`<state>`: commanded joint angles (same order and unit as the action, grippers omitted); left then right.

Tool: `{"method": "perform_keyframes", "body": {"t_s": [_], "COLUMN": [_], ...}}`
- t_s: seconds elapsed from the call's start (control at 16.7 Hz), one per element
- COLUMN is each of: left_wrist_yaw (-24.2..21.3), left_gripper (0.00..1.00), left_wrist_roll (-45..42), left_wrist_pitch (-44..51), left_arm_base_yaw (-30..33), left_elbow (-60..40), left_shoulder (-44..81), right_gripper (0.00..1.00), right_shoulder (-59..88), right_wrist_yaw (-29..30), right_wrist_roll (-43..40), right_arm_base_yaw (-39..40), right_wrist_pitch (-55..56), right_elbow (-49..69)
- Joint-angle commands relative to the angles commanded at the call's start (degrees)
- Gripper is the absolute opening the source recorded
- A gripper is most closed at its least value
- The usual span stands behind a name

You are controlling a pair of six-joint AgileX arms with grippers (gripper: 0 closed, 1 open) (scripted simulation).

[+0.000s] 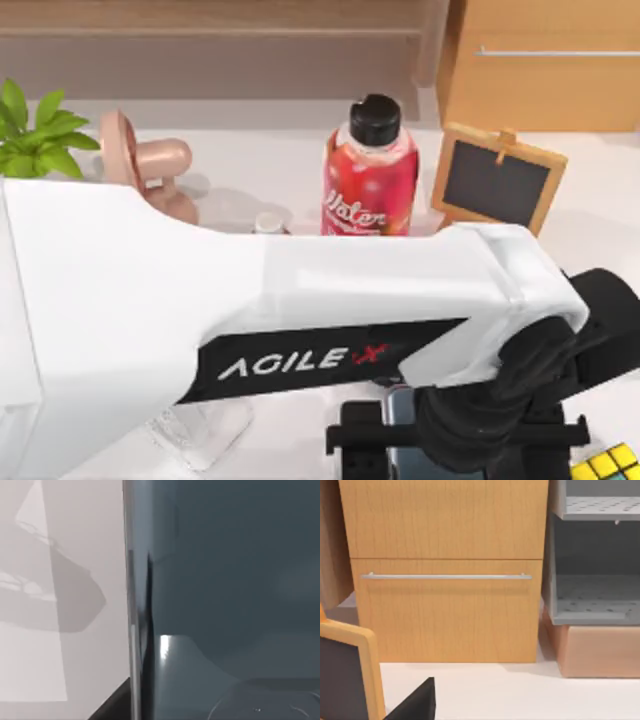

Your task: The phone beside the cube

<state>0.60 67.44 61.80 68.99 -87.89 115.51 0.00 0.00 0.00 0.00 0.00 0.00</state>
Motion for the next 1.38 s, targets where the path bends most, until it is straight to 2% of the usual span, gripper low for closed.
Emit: {"method": "perform_keyframes", "body": {"t_s": [1.38], "left_wrist_yaw": [-0.3], "left_gripper": [0.00], "left_wrist_roll": [-0.2], "left_wrist_pitch": [-4.8], "left_arm_base_yaw": [0.3], "left_elbow": [-3.1], "left_shoulder": [-6.3], "right_gripper": [1.00], "right_shoulder": [0.0], "right_wrist_yaw": [0.0], "right_wrist_roll": [0.0], "right_arm_base_yaw": [0.0], "right_wrist_pitch": [0.0], "right_elbow": [0.0]}}
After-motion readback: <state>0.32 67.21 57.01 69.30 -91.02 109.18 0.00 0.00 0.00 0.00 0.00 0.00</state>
